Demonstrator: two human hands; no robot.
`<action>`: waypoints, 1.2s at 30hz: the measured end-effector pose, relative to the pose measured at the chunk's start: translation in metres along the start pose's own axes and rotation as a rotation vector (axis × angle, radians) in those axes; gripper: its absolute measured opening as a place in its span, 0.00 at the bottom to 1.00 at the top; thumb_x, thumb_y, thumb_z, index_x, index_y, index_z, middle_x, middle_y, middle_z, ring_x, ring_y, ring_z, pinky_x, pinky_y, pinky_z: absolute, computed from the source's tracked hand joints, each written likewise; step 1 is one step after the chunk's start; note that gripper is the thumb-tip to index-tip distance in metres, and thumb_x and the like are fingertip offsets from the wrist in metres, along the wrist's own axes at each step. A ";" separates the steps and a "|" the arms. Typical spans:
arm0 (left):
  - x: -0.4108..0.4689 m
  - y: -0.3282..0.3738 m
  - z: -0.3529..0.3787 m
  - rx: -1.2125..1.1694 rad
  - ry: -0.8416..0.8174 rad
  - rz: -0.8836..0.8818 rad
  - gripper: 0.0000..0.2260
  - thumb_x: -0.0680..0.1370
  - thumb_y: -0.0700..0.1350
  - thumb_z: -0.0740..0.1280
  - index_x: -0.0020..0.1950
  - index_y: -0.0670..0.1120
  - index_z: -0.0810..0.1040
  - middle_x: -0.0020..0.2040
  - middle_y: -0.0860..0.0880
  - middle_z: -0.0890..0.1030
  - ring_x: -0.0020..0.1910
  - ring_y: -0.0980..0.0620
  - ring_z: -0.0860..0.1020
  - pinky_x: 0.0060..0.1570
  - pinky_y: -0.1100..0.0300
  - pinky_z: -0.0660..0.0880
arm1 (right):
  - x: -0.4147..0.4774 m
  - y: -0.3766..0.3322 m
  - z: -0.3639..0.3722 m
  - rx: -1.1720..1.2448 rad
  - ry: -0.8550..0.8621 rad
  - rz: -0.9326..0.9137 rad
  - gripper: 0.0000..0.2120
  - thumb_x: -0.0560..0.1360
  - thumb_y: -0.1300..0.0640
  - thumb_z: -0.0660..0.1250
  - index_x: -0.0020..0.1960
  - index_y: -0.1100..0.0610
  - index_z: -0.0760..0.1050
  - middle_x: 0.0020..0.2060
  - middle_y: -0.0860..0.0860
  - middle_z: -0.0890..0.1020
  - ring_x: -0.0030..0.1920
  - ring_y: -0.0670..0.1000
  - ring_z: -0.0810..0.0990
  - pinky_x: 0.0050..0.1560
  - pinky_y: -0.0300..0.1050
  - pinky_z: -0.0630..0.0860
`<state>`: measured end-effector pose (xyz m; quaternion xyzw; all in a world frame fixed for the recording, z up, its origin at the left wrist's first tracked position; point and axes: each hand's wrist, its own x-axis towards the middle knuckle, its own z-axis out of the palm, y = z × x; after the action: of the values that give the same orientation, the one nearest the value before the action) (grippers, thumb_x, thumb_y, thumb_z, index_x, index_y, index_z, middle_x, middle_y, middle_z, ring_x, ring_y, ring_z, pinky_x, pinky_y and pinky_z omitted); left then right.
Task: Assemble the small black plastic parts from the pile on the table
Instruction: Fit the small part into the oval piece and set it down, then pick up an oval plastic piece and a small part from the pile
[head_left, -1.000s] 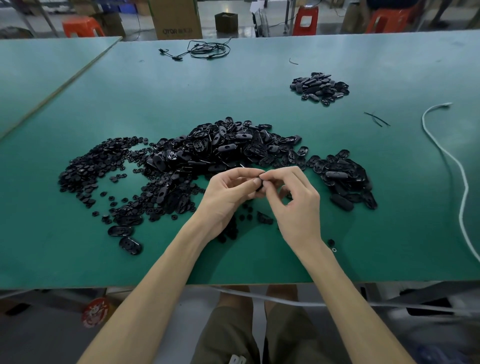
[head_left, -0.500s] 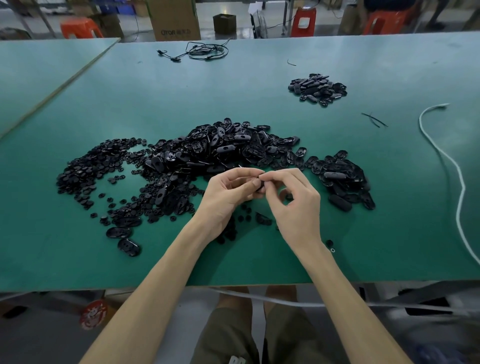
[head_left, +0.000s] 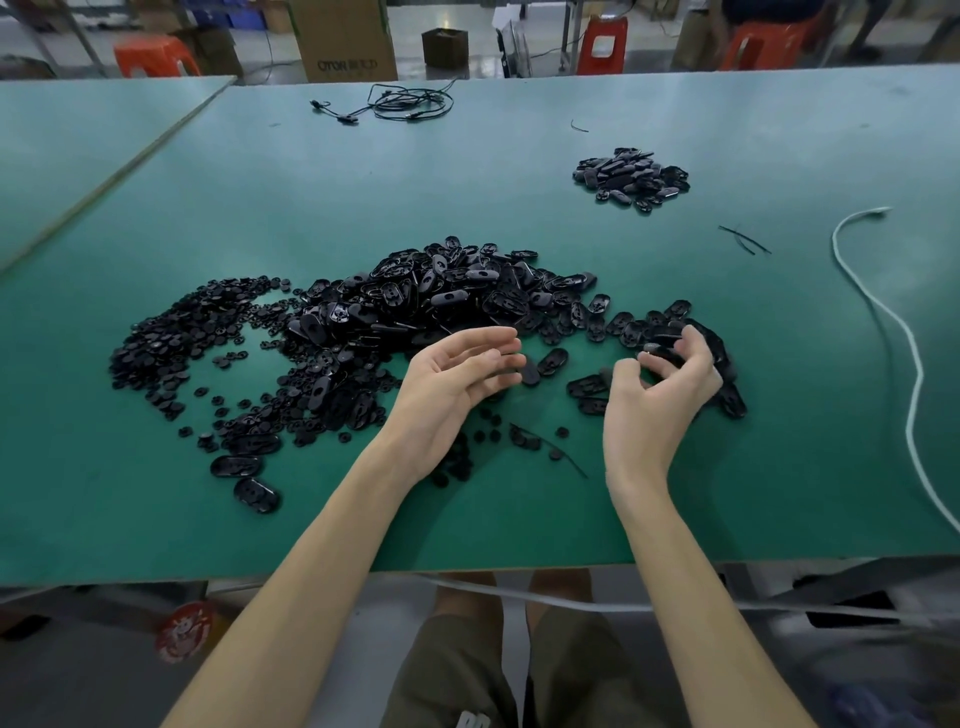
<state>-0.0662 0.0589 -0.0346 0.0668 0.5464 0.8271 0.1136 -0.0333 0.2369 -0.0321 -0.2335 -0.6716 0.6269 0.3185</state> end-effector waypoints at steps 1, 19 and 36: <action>0.000 0.000 0.000 -0.007 0.003 -0.001 0.11 0.82 0.32 0.65 0.64 0.36 0.82 0.60 0.39 0.84 0.58 0.43 0.83 0.57 0.56 0.81 | 0.000 0.000 0.000 -0.001 -0.003 0.000 0.26 0.79 0.68 0.63 0.76 0.57 0.64 0.69 0.53 0.65 0.58 0.43 0.77 0.45 0.36 0.77; 0.003 0.009 -0.005 -0.294 0.078 -0.033 0.12 0.81 0.30 0.62 0.60 0.37 0.82 0.53 0.42 0.85 0.51 0.47 0.84 0.54 0.58 0.81 | -0.011 0.008 0.012 -0.844 -0.443 -0.427 0.24 0.83 0.50 0.67 0.78 0.53 0.70 0.71 0.47 0.75 0.73 0.52 0.64 0.71 0.49 0.55; 0.000 0.006 0.000 -0.089 -0.018 0.027 0.11 0.81 0.31 0.66 0.61 0.38 0.82 0.54 0.43 0.84 0.53 0.48 0.83 0.55 0.57 0.80 | -0.011 0.001 0.008 -0.260 -0.418 -0.264 0.05 0.84 0.53 0.66 0.57 0.49 0.80 0.43 0.40 0.83 0.52 0.49 0.80 0.53 0.43 0.75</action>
<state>-0.0671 0.0570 -0.0295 0.0762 0.5069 0.8516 0.1102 -0.0313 0.2239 -0.0343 -0.0487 -0.8223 0.5229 0.2192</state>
